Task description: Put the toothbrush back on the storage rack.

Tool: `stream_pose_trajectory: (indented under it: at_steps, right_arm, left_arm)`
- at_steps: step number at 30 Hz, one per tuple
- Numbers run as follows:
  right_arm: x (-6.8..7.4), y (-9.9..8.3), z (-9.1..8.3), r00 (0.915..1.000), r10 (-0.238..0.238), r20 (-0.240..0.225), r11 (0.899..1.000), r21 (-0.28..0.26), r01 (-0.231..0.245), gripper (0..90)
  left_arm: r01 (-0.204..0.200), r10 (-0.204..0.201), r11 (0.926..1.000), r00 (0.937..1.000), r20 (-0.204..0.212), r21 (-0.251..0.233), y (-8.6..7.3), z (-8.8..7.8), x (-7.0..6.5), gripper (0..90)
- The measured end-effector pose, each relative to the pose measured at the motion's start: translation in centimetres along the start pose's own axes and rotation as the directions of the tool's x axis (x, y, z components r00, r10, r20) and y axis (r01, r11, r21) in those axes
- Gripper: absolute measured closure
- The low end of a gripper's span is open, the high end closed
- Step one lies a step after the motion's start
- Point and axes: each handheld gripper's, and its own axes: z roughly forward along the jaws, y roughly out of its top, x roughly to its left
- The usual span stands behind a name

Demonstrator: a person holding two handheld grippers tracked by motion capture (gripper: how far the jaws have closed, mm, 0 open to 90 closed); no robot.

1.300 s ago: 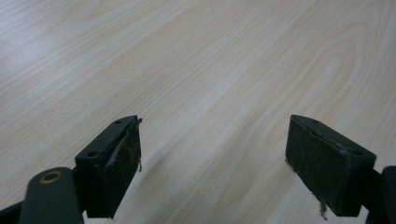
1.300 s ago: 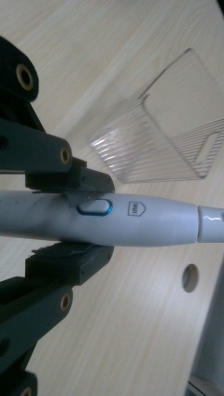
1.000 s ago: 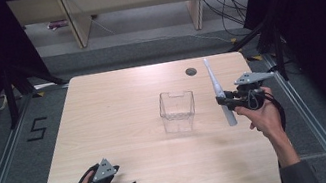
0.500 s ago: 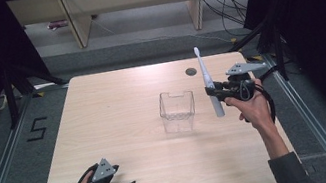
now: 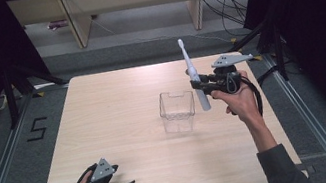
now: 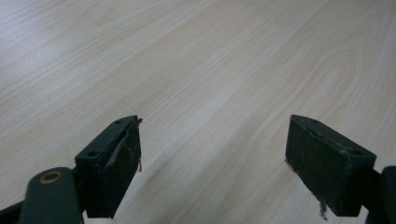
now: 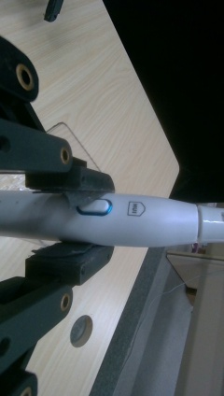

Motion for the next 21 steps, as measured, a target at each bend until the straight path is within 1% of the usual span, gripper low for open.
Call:
stream_pose_trajectory:
  at_steps: [1,2,3,4,5,6,7,9,10,11,12,14,15,16,17,18,19,20,21]
  right_arm:
    - [0.0,0.2,0.1,0.9999,-0.006,-0.009,1.000,0.002,0.006,66.5]
    - [0.1,0.4,0.2,0.9999,-0.010,-0.007,1.000,0.000,0.010,66.5]
    - [0.2,0.5,0.4,0.9997,-0.022,-0.007,1.000,-0.005,0.022,66.5]
    - [0.2,0.7,0.6,0.9996,-0.023,-0.014,1.000,-0.008,0.023,66.5]
    - [0.3,0.8,0.7,0.9998,-0.014,-0.017,1.000,-0.005,0.013,66.5]
    - [0.4,0.8,0.9,0.9997,-0.010,-0.022,1.000,-0.006,0.010,66.5]
    - [0.4,0.9,1.0,0.9996,-0.013,-0.025,1.000,0.000,0.013,66.5]
    - [0.4,1.0,1.1,0.9996,-0.010,-0.028,1.000,-0.008,0.010,66.5]
    - [0.4,1.2,1.3,0.9990,-0.008,-0.044,1.000,-0.013,0.008,66.5]
    - [0.4,1.2,1.3,0.9990,-0.008,-0.044,1.000,-0.013,0.008,66.5]
    - [0.6,1.5,1.4,0.9993,-0.020,-0.030,1.000,-0.009,0.019,66.5]
    - [0.7,1.6,1.7,0.9988,-0.007,-0.048,1.000,-0.011,0.007,66.5]
    - [0.7,1.7,1.8,0.9986,-0.018,-0.051,1.000,-0.018,0.017,66.5]
    - [0.9,1.8,1.9,0.9989,0.001,-0.048,1.000,-0.009,-0.002,66.5]
    - [0.8,1.9,2.2,0.9986,-0.026,-0.047,1.000,-0.018,0.026,66.5]
    - [1.0,1.8,2.4,0.9985,0.000,-0.055,1.000,-0.007,-0.001,66.5]
    - [1.0,1.8,2.7,0.9979,-0.020,-0.062,1.000,-0.003,0.019,66.5]
    - [1.0,1.8,3.0,0.9978,-0.029,-0.060,1.000,-0.001,0.029,66.5]
    - [1.0,1.8,3.0,0.9978,-0.029,-0.060,1.000,-0.001,0.029,66.5]
  left_arm:
    - [-0.015,0.015,0.9998,0.9999,-0.007,0.013,0.0,0.0,0.1,17.9]
    - [-0.019,0.019,0.9997,0.9998,0.006,0.015,0.0,-0.1,0.0,17.9]
    - [-0.016,0.016,0.9998,0.9999,0.005,0.013,0.0,0.0,0.0,17.9]
    - [-0.016,0.016,0.9998,0.9999,0.005,0.013,0.0,0.0,0.0,17.9]
    - [-0.014,0.014,0.9998,0.9999,-0.004,0.013,0.0,0.0,0.1,17.9]
    - [-0.013,0.013,0.9998,0.9999,-0.002,0.012,0.0,0.0,0.0,17.9]
    - [-0.013,0.013,0.9998,0.9999,-0.002,0.012,0.0,0.0,0.0,17.9]
    - [-0.018,0.018,0.9997,0.9998,-0.006,0.018,0.0,0.0,0.1,17.9]
    - [-0.018,0.018,0.9997,0.9998,-0.006,0.018,0.0,0.0,0.1,17.9]
    - [-0.018,0.018,0.9997,0.9998,-0.006,0.018,0.0,0.0,0.1,17.9]
    - [-0.017,0.017,0.9997,0.9998,-0.003,0.016,0.0,0.1,0.1,17.9]
    - [-0.020,0.020,0.9996,0.9998,-0.002,0.019,0.0,0.1,0.1,17.9]
    - [-0.021,0.021,0.9996,0.9998,-0.003,0.019,0.0,0.1,0.1,17.9]
    - [-0.021,0.021,0.9996,0.9998,-0.004,0.019,0.0,0.0,0.1,17.9]
    - [-0.021,0.021,0.9996,0.9998,-0.004,0.019,0.0,0.0,0.1,17.9]
    - [-0.013,0.013,0.9998,0.9999,0.006,0.012,0.0,0.0,0.0,17.9]
    - [-0.013,0.013,0.9998,0.9999,0.006,0.012,0.0,0.0,0.0,17.9]
    - [-0.015,0.015,0.9998,0.9999,0.004,0.014,0.0,0.0,0.0,17.9]
    - [-0.015,0.015,0.9998,0.9999,0.004,0.014,0.0,0.0,0.0,17.9]
